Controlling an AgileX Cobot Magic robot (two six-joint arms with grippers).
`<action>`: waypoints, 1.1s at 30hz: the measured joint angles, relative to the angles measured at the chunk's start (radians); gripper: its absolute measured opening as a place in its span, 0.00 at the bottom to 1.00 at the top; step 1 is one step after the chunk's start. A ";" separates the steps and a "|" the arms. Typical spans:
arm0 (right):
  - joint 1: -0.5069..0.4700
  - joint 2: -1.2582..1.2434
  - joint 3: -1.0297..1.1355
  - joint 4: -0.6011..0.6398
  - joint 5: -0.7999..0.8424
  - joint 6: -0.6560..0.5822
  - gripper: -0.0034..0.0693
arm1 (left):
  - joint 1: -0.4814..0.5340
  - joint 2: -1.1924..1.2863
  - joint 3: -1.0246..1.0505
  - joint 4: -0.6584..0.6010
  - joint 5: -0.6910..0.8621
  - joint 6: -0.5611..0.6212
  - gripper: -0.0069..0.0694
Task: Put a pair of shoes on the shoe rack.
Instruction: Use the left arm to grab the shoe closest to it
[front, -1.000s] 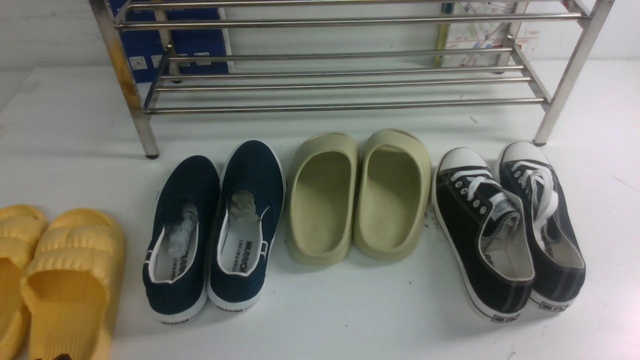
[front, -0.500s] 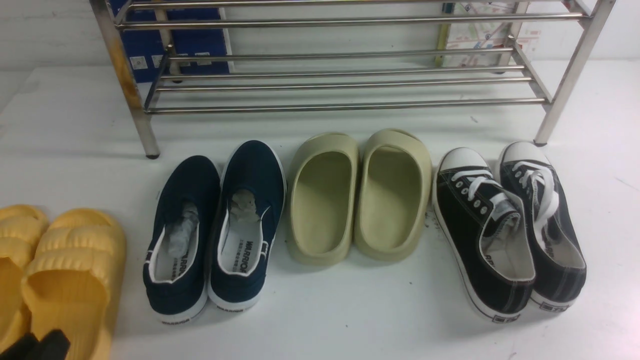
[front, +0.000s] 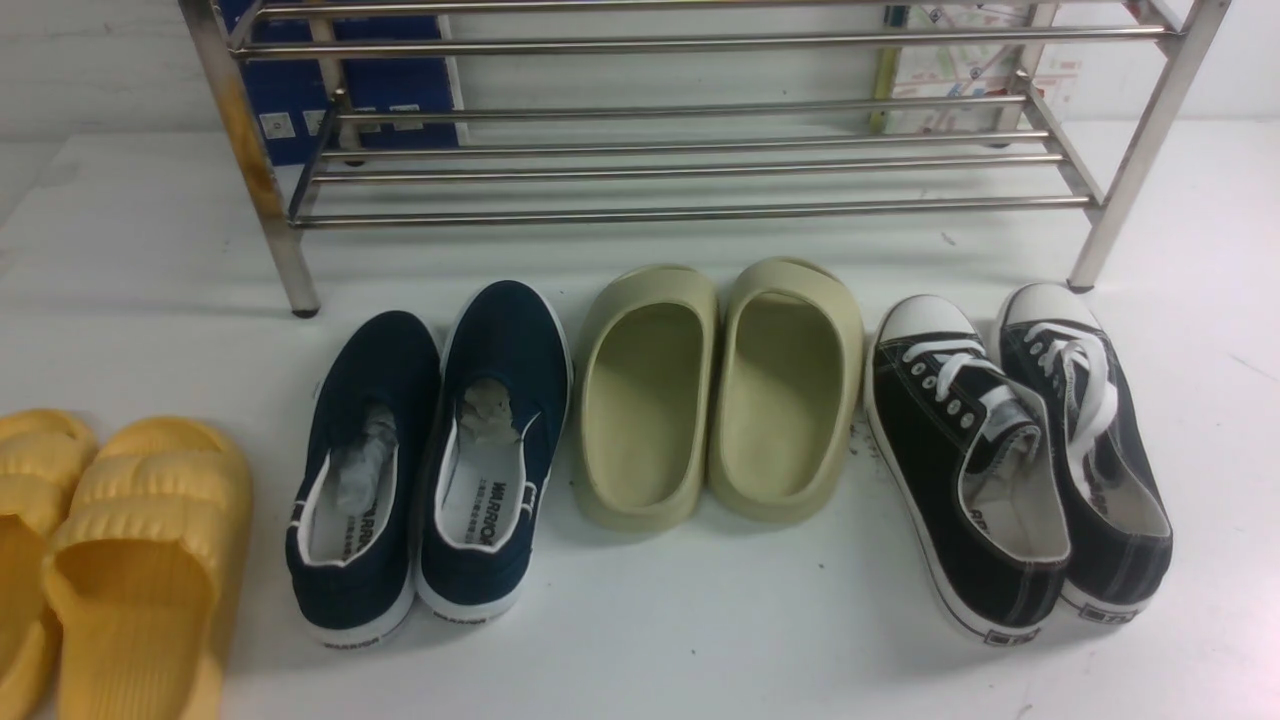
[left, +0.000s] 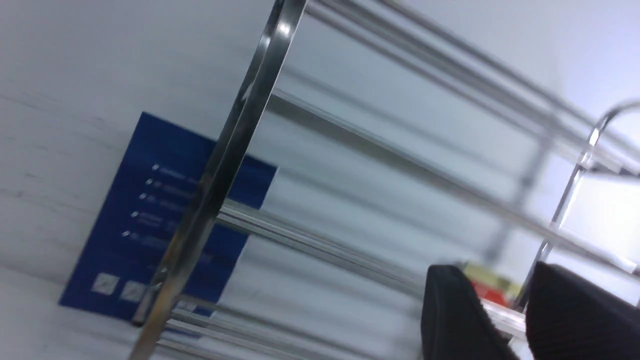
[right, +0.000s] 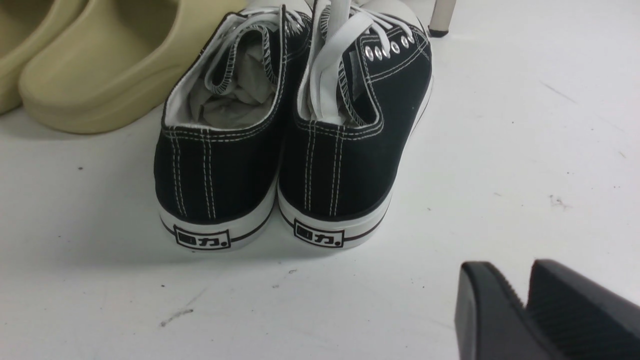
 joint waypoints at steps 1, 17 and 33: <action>0.000 0.000 0.000 0.000 0.000 0.000 0.28 | 0.000 0.000 -0.036 -0.007 0.018 -0.006 0.40; 0.000 0.000 0.000 0.000 0.000 0.000 0.31 | 0.000 0.703 -0.847 0.028 0.982 0.027 0.40; 0.000 0.000 0.000 0.000 0.000 0.000 0.33 | -0.002 1.287 -0.885 -0.331 1.190 0.410 0.44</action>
